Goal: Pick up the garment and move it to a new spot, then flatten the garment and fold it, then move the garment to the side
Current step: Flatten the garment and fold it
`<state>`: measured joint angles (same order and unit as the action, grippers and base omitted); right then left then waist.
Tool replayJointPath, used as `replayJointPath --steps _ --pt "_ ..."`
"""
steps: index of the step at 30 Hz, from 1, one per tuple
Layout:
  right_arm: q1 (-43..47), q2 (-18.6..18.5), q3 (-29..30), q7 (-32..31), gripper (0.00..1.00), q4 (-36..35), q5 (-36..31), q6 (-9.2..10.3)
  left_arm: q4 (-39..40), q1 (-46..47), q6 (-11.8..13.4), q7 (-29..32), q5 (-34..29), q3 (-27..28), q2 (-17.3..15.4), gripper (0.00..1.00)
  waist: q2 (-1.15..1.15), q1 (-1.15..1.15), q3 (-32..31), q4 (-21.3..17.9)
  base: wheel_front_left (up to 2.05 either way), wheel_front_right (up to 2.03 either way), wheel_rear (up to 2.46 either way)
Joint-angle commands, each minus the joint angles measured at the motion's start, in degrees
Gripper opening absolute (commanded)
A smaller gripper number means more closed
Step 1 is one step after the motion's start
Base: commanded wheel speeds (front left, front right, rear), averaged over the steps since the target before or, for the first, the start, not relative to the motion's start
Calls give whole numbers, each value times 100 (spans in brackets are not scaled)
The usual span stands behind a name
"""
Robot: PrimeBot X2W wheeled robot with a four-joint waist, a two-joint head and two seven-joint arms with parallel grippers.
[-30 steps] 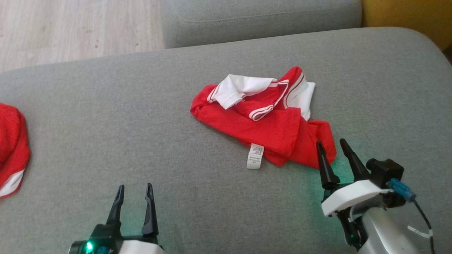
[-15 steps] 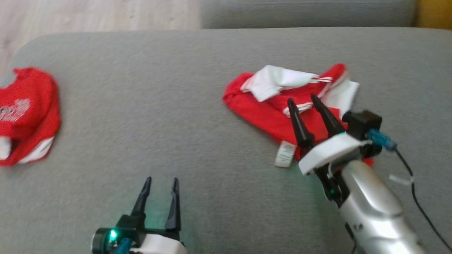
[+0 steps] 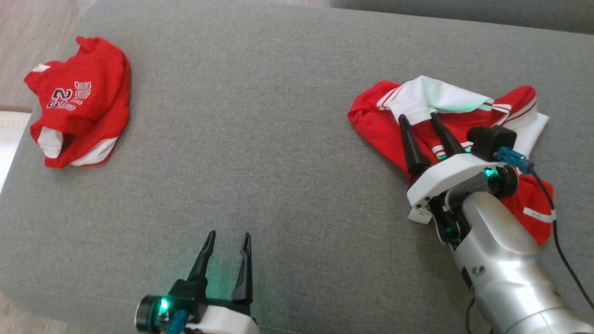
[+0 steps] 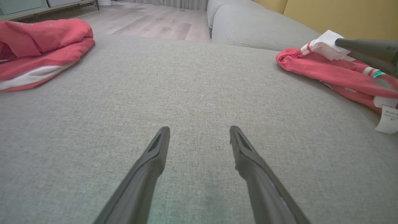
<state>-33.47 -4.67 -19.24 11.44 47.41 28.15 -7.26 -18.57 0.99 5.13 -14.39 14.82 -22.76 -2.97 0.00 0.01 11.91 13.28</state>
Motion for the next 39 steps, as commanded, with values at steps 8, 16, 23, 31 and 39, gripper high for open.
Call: replayJointPath --steps 8,16,23,31,39 --pt "-451 118 -36 192 0 148 -56 -23 181 345 115 -61 138 -68 9 100 0 -1 140 134 0 0 0" --pt "-1537 -397 -206 316 0 -461 -238 -23 122 298 103 -61 339 -189 9 100 0 -1 -91 505 0 0 0" --pt "-3106 -729 -365 345 0 -877 -449 -23 27 95 70 -61 455 -250 9 100 0 -1 -400 998 0 0 0" --pt "-4002 -1141 -915 354 0 -885 -450 -23 -43 -204 25 -61 414 -34 9 100 0 -1 -681 1033 0 0 0" --pt "-2116 -2234 -1594 344 0 -858 70 -23 -1 -265 -15 -61 419 -79 9 100 0 -1 -609 452 0 0 0"
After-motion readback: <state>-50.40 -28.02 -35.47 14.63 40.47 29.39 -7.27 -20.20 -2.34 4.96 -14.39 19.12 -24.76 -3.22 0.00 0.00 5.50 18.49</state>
